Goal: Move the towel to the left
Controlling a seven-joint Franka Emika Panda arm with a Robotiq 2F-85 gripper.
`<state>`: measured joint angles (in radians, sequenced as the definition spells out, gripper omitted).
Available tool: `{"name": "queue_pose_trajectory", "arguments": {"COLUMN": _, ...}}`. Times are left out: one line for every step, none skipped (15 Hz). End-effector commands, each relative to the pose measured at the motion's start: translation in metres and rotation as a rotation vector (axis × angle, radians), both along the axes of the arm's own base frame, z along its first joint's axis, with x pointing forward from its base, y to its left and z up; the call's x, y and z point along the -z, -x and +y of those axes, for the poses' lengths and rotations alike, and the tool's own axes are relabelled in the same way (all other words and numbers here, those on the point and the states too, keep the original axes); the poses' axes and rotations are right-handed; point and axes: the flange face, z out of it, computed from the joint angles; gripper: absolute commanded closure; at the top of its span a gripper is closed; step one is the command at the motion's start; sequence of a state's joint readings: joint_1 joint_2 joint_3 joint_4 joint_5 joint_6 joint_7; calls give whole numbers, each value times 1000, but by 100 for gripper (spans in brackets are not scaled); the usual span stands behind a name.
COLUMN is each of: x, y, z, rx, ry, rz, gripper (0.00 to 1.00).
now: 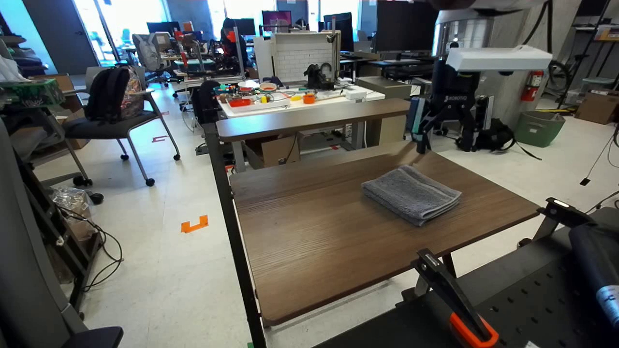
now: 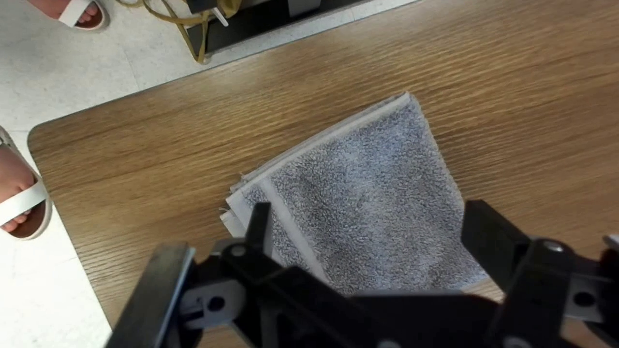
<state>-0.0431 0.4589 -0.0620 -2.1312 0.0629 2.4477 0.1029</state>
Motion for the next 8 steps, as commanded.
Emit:
{"name": "queue_pose_trajectory", "arguments": {"x": 39, "y": -19, "z": 0, "rx": 23, "ry": 25, "rz": -30, "gripper": 0}}
{"name": "queue_pose_trajectory", "arguments": {"x": 48, "y": -20, "z": -1, "rx": 23, "ry": 32, "rz": -33, "gripper": 0}}
{"name": "queue_pose_trajectory", "arguments": {"x": 62, "y": -20, "z": -1, "rx": 21, "ry": 45, "rz": -36, "gripper": 0}}
{"name": "queue_pose_trajectory", "arguments": {"x": 71, "y": -21, "z": -1, "rx": 20, "ry": 51, "rz": -41, "gripper": 0}}
{"name": "queue_pose_trajectory", "arguments": {"x": 83, "y": -23, "z": -2, "rx": 20, "ry": 59, "rz": -41, "gripper": 0}}
{"name": "queue_pose_trajectory", "arguments": {"x": 91, "y": -24, "z": -2, "rx": 20, "ry": 64, "rz": -43, "gripper": 0}}
{"name": "queue_pose_trajectory", "arguments": {"x": 102, "y": -24, "z": -1, "rx": 13, "ry": 66, "rz": -36, "gripper": 0}}
{"name": "queue_pose_trajectory", "arguments": {"x": 110, "y": -24, "z": 0, "rx": 7, "ry": 70, "rz": -33, "gripper": 0}}
